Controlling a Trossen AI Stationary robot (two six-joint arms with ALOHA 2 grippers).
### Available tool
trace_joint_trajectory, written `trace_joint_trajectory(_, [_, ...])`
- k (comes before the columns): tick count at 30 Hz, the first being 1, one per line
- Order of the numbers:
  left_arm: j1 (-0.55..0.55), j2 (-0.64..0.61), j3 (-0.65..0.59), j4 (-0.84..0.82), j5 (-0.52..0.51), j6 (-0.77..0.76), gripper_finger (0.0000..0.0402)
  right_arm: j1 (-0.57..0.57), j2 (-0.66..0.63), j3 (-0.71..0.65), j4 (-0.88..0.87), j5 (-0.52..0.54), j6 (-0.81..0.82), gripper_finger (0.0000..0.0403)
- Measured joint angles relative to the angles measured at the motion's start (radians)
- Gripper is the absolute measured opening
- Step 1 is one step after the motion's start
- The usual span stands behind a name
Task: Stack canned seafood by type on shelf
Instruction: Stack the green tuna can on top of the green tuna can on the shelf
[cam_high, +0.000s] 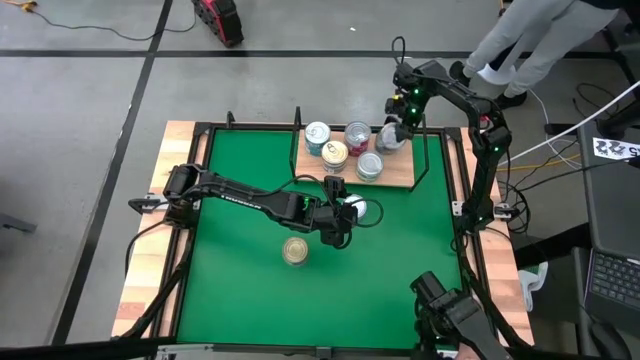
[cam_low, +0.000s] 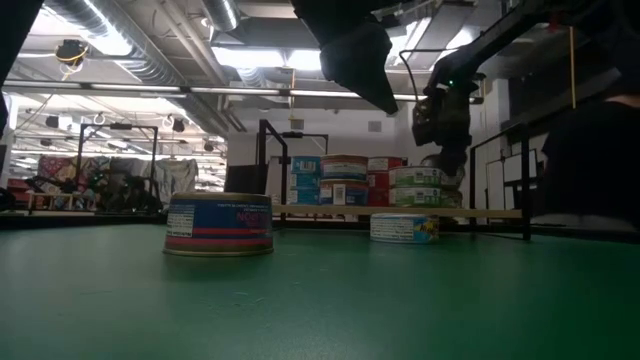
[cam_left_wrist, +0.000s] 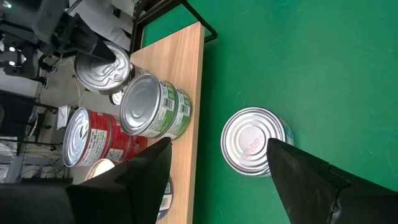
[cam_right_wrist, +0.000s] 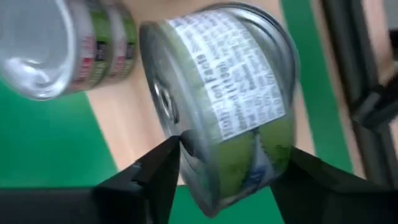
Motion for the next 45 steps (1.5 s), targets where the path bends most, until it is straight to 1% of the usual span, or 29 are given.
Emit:
trace_joint_trajectory(4, [0.000,0.000,0.000,0.000,0.000,0.000,0.0260,0.000,0.000,0.000,0.013,0.028,0.007,0.0245])
trace_joint_trajectory(7, [0.000,0.000,0.000,0.000,0.000,0.000,0.0260,0.000,0.000,0.000,0.015,0.026,0.006,0.0251])
trace_joint_trajectory(19, [0.005,0.000,0.000,0.000,0.000,0.001,0.0260,0.000,0.000,0.000,0.011,0.010,0.005,0.0248])
trace_joint_trajectory(28, [0.013,0.000,0.000,0.000,0.001,0.000,0.0260,0.000,-0.002,0.001,0.072,0.009,0.006,0.0248])
trace_joint_trajectory(40, [0.013,0.000,0.000,0.000,0.001,0.000,0.0260,0.001,-0.002,0.001,0.058,0.009,0.031,0.0248])
trace_joint_trajectory(42, [0.013,0.000,0.000,0.000,0.001,0.000,0.0260,0.001,-0.002,0.001,0.068,0.021,0.035,0.0248])
trace_joint_trajectory(45, [0.013,0.000,0.000,0.000,0.000,0.000,0.0260,0.002,-0.005,0.002,0.077,0.077,0.067,0.0248])
